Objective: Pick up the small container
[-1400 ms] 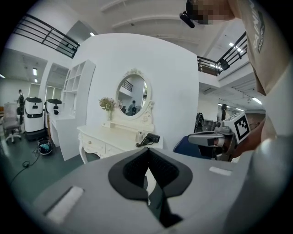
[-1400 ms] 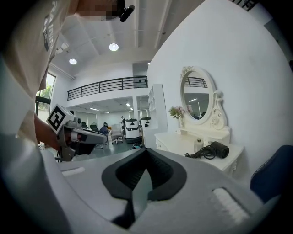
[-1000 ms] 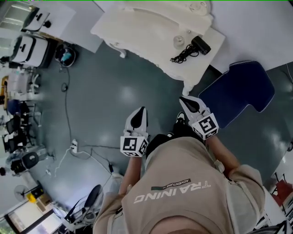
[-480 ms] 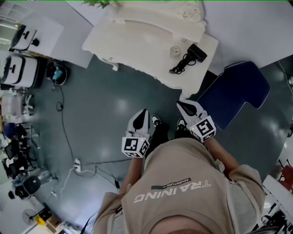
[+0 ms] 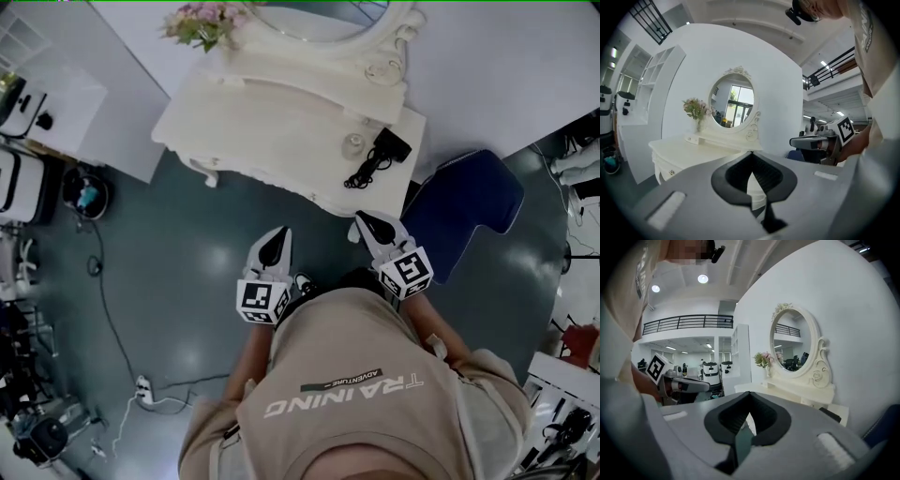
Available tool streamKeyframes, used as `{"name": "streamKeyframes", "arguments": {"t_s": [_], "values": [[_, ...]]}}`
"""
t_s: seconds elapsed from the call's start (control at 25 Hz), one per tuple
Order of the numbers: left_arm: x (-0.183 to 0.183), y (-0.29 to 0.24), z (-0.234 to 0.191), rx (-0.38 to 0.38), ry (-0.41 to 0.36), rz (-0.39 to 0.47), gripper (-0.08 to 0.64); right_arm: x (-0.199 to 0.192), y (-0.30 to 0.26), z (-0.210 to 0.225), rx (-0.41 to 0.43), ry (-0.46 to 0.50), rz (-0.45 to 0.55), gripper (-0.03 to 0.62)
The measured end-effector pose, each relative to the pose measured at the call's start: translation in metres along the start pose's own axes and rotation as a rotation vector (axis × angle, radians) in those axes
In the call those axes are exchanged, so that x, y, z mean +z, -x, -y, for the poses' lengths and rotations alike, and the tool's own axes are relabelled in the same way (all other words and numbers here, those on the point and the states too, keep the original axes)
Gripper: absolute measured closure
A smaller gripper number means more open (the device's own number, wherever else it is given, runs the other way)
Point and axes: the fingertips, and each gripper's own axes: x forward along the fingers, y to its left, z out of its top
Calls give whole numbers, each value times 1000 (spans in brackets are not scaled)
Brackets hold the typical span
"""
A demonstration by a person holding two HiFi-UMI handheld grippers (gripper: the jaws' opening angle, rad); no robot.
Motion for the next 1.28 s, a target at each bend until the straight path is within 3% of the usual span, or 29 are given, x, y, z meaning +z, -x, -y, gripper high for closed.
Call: {"name": "streamKeyframes", "arguments": {"t_s": [0.2,0.48,0.6,0.76,1.0,1.28], "values": [[-2,0,-13,-53,5,-27,541,-1,-5,2,-75,-53,-35,589],[-22,-27,-40,-71,38,-75,541,-25,-33,21,-66,-81,-75,589],[-10,-31,-42,-112,17,-64,541,-30,-52,26,-62,-97,-81,589],[18,-31,-60,-156,44,-58,541,-16,-84,28,-73,-116,-37,589],[40,-92,-86,-171,-42,-103,541,7,-129,74,-99,-91,18,589],[91,-177,-70,-288,-143,-56,541,26,-149,129,-147,-67,43,589]]}}
